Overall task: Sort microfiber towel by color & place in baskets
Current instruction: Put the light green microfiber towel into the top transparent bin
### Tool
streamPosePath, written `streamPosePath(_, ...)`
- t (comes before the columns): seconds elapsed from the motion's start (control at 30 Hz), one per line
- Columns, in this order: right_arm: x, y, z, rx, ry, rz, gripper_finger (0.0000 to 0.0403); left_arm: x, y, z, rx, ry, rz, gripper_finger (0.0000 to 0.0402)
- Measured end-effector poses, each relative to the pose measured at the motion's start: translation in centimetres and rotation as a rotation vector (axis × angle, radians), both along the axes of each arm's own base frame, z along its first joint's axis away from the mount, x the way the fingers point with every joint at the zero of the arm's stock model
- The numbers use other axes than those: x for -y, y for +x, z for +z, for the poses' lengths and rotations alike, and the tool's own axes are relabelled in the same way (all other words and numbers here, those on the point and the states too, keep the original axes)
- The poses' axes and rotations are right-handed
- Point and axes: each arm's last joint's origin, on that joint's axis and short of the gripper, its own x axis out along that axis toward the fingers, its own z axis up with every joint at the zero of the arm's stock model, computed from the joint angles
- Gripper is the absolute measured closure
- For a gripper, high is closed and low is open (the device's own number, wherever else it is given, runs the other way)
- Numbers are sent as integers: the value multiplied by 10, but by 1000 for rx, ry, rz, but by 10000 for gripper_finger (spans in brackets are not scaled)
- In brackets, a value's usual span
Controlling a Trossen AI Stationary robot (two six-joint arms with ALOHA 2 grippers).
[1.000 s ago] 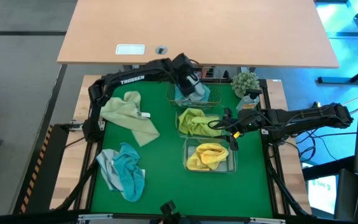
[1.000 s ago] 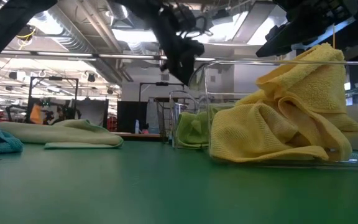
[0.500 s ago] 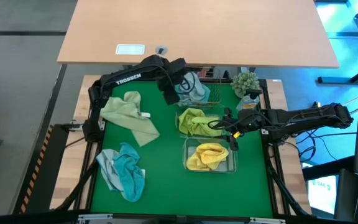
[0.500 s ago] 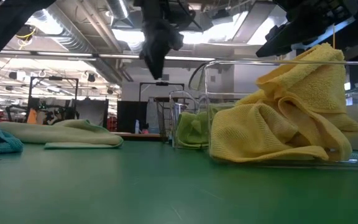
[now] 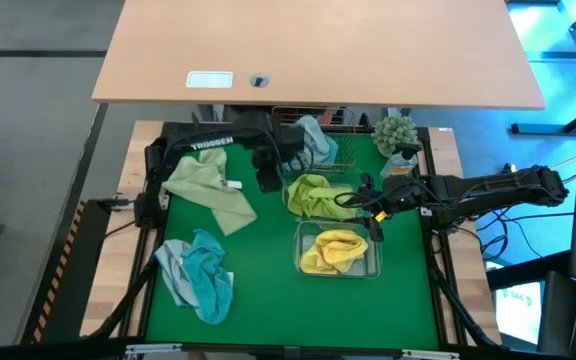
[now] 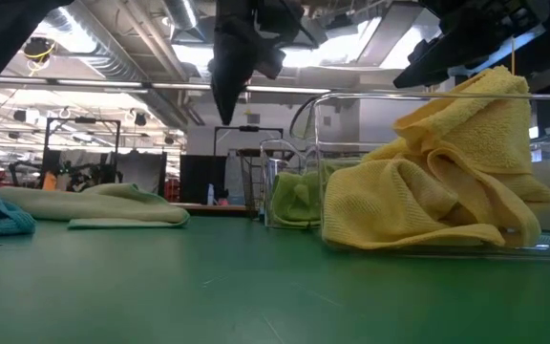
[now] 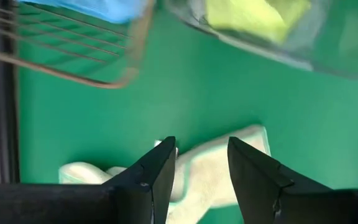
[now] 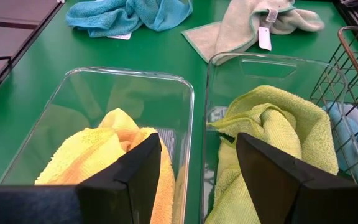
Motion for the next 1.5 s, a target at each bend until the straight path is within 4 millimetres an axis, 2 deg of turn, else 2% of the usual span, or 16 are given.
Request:
streamPosePath(0.13, 0, 0, 0, 0, 1, -1, 194, 20, -1, -27, -111, -28, -112, 260)
streamPosePath(0.23, 0, 0, 0, 0, 1, -1, 194, 27, -6, -50, -193, -45, -160, 260)
streamPosePath(0.4, 0, 0, 0, 0, 1, -1, 194, 24, -21, -77, -213, -27, -170, 260)
streamPosePath(0.7, 0, 0, 0, 0, 1, -1, 194, 11, -65, -100, -85, 3, -129, 260)
streamPosePath(1.0, 0, 0, 0, 0, 2, -1, 194, 9, -101, -137, -228, -35, -116, 260)
streamPosePath(1.13, 0, 0, 0, 1, 2, -1, 194, 9, -107, -146, -245, -23, -107, 260)
streamPosePath(1.37, 0, 0, 0, -4, 44, -28, 194, 7, -107, -150, -232, -6, -101, 262)
streamPosePath(1.5, 0, 0, 0, -4, 44, -29, 194, 8, -107, -150, -220, -21, -100, 289)
